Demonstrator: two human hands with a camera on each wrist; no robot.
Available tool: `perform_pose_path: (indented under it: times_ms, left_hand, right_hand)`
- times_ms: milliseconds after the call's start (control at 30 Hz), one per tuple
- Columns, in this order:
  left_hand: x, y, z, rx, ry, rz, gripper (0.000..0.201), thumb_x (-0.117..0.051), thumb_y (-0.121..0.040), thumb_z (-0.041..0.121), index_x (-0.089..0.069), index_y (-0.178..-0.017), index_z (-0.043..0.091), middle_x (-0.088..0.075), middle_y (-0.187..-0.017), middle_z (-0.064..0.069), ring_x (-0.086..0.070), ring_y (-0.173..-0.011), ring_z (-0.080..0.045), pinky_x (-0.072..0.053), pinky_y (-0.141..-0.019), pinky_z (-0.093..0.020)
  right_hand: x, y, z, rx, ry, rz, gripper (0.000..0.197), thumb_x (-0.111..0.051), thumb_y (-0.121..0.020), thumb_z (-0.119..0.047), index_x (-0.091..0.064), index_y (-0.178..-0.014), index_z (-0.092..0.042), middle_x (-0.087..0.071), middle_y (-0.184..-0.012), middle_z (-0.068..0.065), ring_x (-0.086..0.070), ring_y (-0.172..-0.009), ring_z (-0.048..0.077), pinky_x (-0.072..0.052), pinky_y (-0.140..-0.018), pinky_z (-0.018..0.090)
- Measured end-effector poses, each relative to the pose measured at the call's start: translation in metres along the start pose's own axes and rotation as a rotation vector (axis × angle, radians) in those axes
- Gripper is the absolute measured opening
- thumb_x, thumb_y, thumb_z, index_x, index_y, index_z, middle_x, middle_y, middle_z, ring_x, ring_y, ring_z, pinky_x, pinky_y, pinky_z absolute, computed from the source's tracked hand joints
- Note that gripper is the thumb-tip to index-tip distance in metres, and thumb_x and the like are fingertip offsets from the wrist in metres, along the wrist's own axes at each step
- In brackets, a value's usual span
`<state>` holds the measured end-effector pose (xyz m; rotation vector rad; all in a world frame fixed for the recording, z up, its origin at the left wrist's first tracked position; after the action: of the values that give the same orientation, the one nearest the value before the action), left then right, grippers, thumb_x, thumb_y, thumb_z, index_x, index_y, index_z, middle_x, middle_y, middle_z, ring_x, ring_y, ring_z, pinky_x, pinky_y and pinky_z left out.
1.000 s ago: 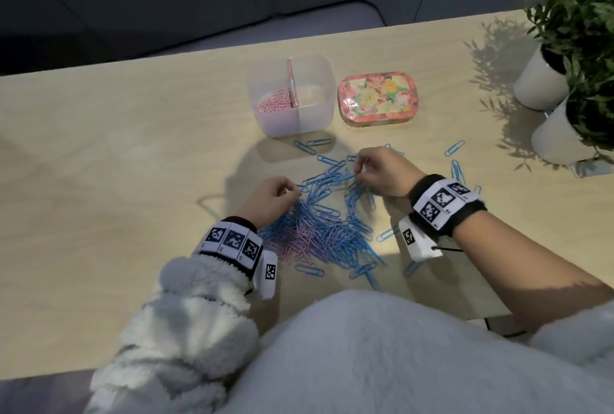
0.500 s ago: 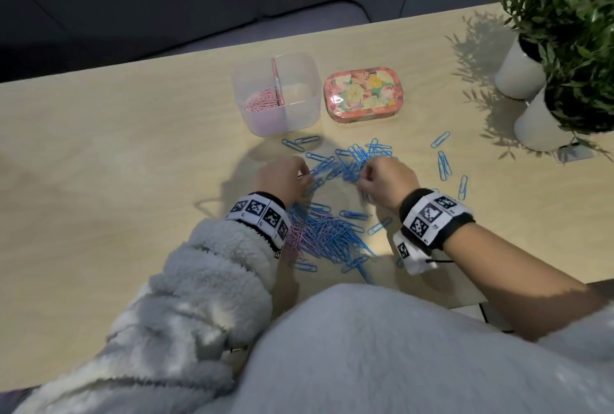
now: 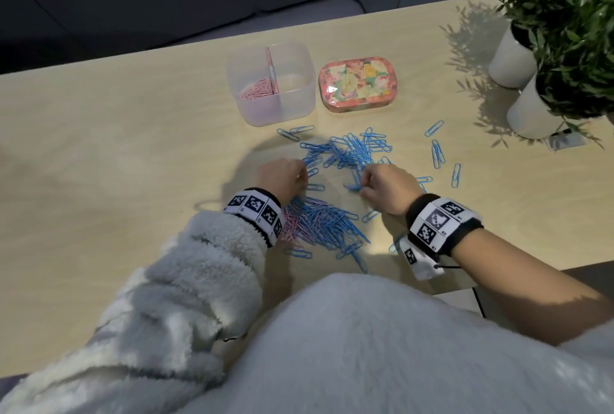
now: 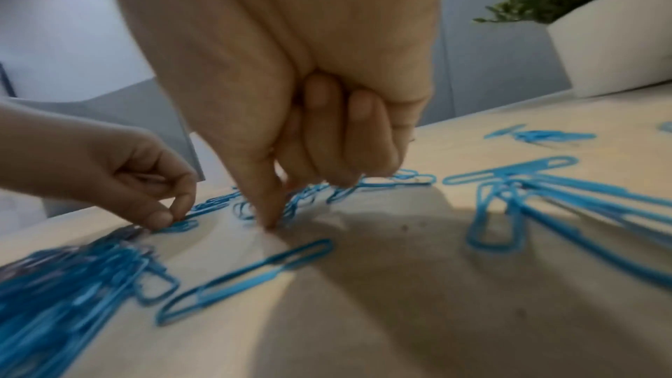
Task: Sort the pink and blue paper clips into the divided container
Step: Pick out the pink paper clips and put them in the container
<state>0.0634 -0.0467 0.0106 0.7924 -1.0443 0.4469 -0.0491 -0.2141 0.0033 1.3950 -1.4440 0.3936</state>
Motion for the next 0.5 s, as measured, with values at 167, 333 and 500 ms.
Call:
perform_pose_path:
  times_ms: [167,333,500]
  left_hand:
    - [0.011,-0.003,0.003,0.026,0.025,0.116,0.019,-0.05,-0.093,0.029,-0.06,-0.105,0.018,-0.066,-0.104,-0.007,-0.06,-0.097,-0.027,-0.044,-0.077,-0.033]
    - [0.003,0.022,-0.011,0.035,0.114,0.184,0.015,-0.052,-0.09,0.028,-0.059,-0.1,0.02,-0.065,-0.085,-0.005,-0.059,-0.084,-0.026,-0.041,-0.07,-0.032]
    - [-0.009,0.049,-0.028,0.082,0.145,0.06,0.016,-0.064,-0.083,0.029,-0.063,-0.097,0.021,-0.064,-0.088,-0.004,-0.059,-0.084,-0.023,-0.036,-0.065,-0.027]
  right_hand:
    - [0.0,-0.001,-0.03,0.118,0.037,0.109,0.013,-0.055,-0.085,-0.026,-0.063,-0.093,-0.022,-0.067,-0.097,0.003,-0.061,-0.097,0.027,-0.038,-0.072,0.03]
    - [-0.021,-0.005,-0.059,0.22,0.061,-0.063,0.02,-0.065,-0.081,-0.037,-0.065,-0.095,-0.022,-0.061,-0.09,0.001,-0.058,-0.097,0.022,-0.037,-0.073,0.029]
    - [-0.024,-0.009,-0.051,0.183,-0.007,0.02,0.011,-0.06,-0.086,-0.027,-0.066,-0.088,-0.017,-0.064,-0.092,0.001,-0.055,-0.089,0.02,-0.035,-0.071,0.028]
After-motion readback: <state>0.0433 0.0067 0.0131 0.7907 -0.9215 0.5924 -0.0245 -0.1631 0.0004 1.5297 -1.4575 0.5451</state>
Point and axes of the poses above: each hand's wrist, its own y-axis away from the middle knuckle, its own x-axis out of the back of the hand, z = x × y, the point moved 2 cm from there along -y, towards the middle knuckle
